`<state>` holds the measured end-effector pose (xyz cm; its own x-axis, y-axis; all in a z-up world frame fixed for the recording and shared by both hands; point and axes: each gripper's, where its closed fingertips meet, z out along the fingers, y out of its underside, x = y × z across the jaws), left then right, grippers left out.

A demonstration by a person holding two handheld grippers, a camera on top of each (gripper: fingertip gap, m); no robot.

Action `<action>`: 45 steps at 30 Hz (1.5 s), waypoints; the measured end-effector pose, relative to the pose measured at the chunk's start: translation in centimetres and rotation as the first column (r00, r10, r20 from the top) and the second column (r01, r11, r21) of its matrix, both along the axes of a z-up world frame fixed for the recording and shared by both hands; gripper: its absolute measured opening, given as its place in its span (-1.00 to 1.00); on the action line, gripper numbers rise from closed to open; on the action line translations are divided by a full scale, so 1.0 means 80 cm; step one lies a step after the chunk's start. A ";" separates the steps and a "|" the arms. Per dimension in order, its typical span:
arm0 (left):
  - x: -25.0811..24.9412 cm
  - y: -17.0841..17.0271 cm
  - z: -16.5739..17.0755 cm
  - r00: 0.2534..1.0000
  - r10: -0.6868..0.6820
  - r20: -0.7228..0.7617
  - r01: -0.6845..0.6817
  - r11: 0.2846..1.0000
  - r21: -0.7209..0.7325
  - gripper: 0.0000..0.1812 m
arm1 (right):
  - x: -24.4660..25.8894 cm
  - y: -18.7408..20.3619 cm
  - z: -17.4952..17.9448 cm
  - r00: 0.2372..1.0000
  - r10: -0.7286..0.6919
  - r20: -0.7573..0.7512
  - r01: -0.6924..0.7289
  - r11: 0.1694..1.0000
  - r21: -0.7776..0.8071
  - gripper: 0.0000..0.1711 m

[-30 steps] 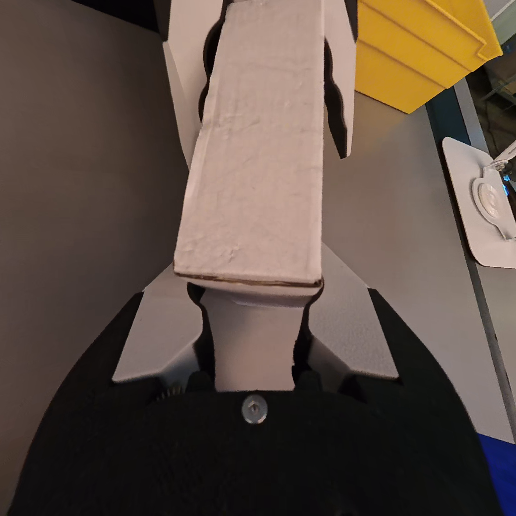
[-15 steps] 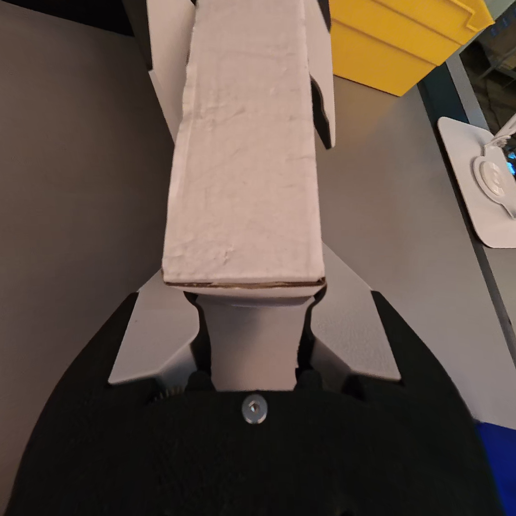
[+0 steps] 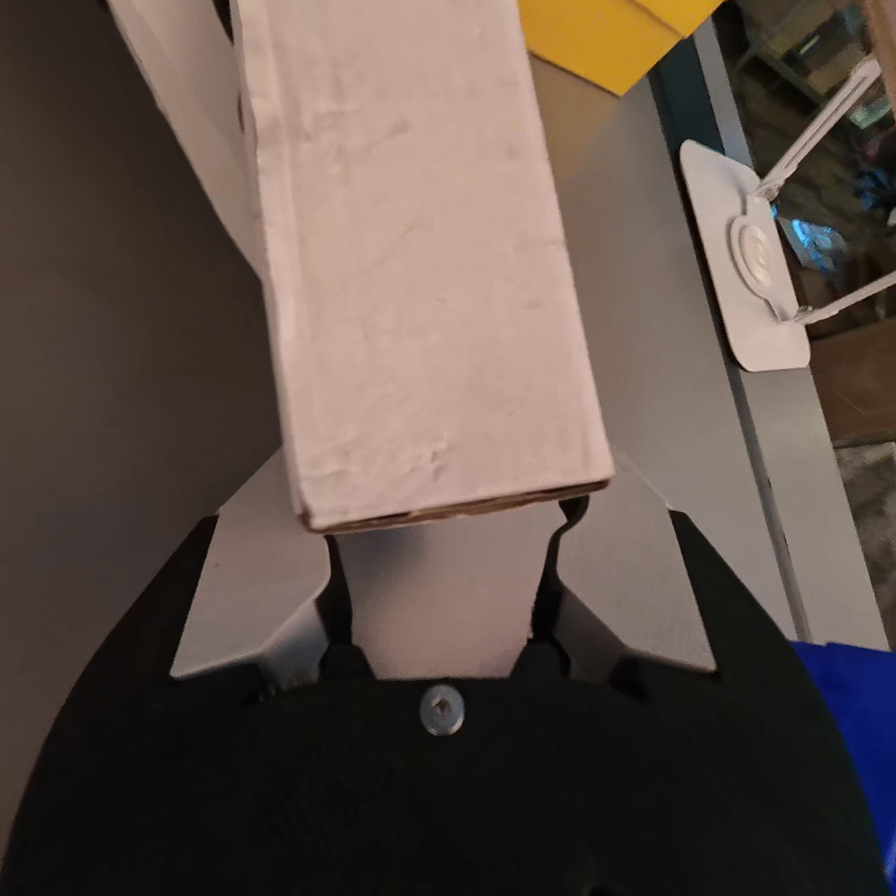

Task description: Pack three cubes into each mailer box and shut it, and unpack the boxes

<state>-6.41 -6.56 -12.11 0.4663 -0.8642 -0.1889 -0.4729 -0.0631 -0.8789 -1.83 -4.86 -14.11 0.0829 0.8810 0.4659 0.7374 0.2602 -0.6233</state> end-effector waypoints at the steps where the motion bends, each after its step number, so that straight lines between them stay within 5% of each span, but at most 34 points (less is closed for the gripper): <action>1: -0.001 0.001 0.000 1.000 0.006 -0.002 -0.006 1.000 0.003 0.11 | 0.003 -0.002 0.001 1.000 -0.014 0.026 0.014 1.000 0.005 0.17; 5: -0.003 0.006 0.000 0.999 0.034 -0.009 -0.034 0.999 0.019 0.09 | 0.000 -0.012 0.044 1.000 -0.015 -0.002 0.015 0.990 0.139 0.39; 8: -0.006 0.010 0.000 0.998 0.055 -0.018 -0.055 0.998 0.022 0.09 | -0.019 -0.032 0.100 0.987 0.057 -0.151 -0.016 0.966 0.257 0.33; 12: -0.009 0.012 -0.001 0.997 0.073 -0.037 -0.072 0.997 0.033 0.08 | -0.064 -0.083 0.151 0.933 0.235 -0.271 -0.066 0.855 0.515 -0.43; 19: -0.010 0.014 -0.002 0.996 0.079 -0.038 -0.079 0.997 0.023 0.07 | -0.111 -0.081 0.106 0.984 0.164 -0.071 -0.082 0.767 0.637 -0.73; 32: -0.013 0.015 -0.003 0.994 0.082 -0.065 -0.079 0.996 0.050 0.04 | -0.113 -0.082 0.108 0.989 0.137 -0.056 -0.068 0.758 0.648 -0.82; 34: -0.011 0.014 -0.003 0.994 0.075 -0.075 -0.069 0.995 0.073 0.04 | -0.107 -0.076 0.126 0.991 0.103 -0.090 -0.008 0.701 0.713 -1.00; 37: -0.008 0.012 -0.004 0.993 0.071 -0.095 -0.061 0.993 0.104 0.06 | -0.102 -0.081 0.134 0.984 0.144 -0.109 -0.032 0.732 0.680 -1.00; 40: -0.008 0.013 -0.004 0.994 0.072 -0.076 -0.067 0.996 0.067 0.04 | -0.104 -0.092 0.114 0.977 0.191 -0.097 -0.110 0.834 0.541 -0.70; 45: -0.008 0.012 -0.004 0.994 0.070 -0.086 -0.063 0.995 0.081 0.05 | -0.093 -0.075 0.089 0.992 0.130 0.008 -0.114 0.842 0.527 -0.67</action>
<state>-7.05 -5.64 -12.42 0.5004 -0.8130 -0.2977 -0.5462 -0.0297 -0.8371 -9.23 -10.85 -6.99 0.0101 0.5092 0.8606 0.6631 0.6408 -0.3869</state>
